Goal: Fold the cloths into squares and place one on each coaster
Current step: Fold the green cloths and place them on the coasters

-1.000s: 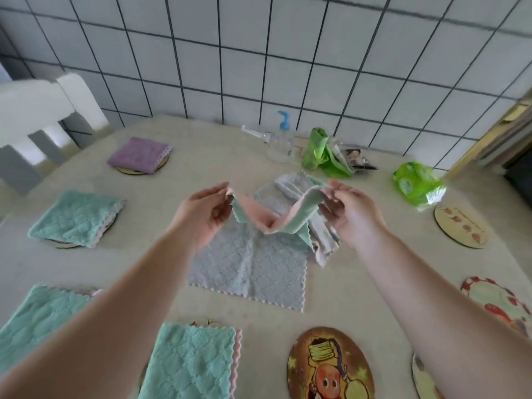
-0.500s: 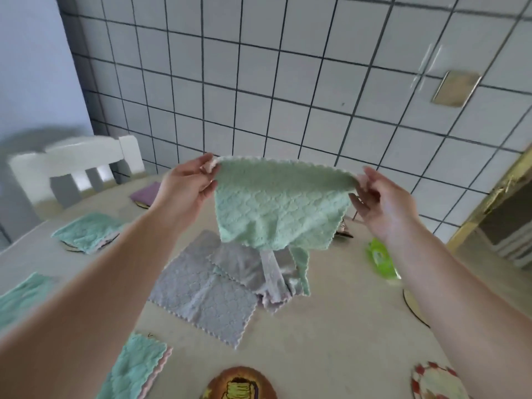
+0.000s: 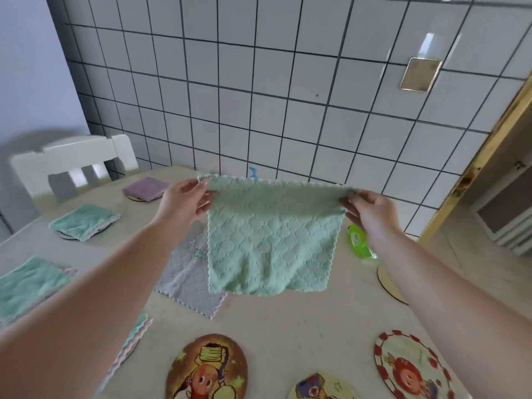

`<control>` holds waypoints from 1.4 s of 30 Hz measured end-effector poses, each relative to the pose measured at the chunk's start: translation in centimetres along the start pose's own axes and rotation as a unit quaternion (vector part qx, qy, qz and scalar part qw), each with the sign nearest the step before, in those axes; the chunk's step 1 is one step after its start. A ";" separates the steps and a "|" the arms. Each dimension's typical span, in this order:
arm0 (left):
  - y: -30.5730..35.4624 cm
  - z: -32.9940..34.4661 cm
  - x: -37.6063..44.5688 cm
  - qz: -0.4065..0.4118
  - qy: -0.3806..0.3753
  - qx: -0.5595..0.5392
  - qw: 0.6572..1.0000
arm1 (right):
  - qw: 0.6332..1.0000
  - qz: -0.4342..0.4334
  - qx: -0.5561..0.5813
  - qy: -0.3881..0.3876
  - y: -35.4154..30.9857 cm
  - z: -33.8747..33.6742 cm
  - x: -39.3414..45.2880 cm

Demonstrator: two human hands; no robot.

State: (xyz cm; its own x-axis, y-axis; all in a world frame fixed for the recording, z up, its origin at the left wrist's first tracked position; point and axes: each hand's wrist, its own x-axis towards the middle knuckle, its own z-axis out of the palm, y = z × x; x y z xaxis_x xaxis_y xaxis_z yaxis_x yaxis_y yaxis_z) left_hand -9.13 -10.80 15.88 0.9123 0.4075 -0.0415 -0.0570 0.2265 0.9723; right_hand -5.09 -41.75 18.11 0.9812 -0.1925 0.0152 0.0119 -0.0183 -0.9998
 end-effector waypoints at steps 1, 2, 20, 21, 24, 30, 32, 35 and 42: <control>0.1 0.2 -0.3 0.010 -0.005 0.005 1.000 | 1.000 -0.007 0.010 0.005 0.0 -0.3 0.0; 0.3 0.3 -0.7 0.023 -0.011 0.009 1.000 | 1.000 -0.014 0.024 0.006 0.0 -0.6 0.0; -15.8 -7.9 -15.7 0.065 -0.058 0.415 0.906 | 0.949 -0.016 -0.299 -0.102 17.7 -7.7 -15.7; -16.8 -8.5 -16.5 0.049 -0.063 0.429 0.900 | 0.942 -0.007 -0.319 -0.109 19.0 -8.0 -16.4; -19.3 -10.0 -18.2 0.021 -0.078 0.461 0.884 | 0.925 0.030 -0.355 -0.133 21.3 -8.6 -18.5; -21.4 -10.8 -18.6 -0.009 -0.078 0.483 0.872 | 0.904 0.071 -0.398 -0.139 23.7 -9.0 -19.3; -21.6 -10.3 -17.6 -0.020 -0.070 0.475 0.877 | 0.906 0.083 -0.394 -0.128 24.0 -8.7 -18.7; -21.9 -9.1 -15.6 -0.040 -0.062 0.458 0.886 | 0.915 0.115 -0.371 -0.111 24.2 -8.0 -17.3; -23.5 -7.0 -11.0 -0.120 -0.056 0.423 0.896 | 0.906 0.176 -0.378 -0.074 24.8 -6.3 -13.8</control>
State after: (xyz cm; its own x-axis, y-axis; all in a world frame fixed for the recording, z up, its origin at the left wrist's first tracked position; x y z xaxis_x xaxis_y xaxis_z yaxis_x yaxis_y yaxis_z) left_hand -20.63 -14.39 -8.09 0.8944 0.3352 -0.2960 0.4319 -0.4758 0.7662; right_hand -19.56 -45.68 -6.83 0.9140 -0.1854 -0.3610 -0.3882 -0.6586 -0.6446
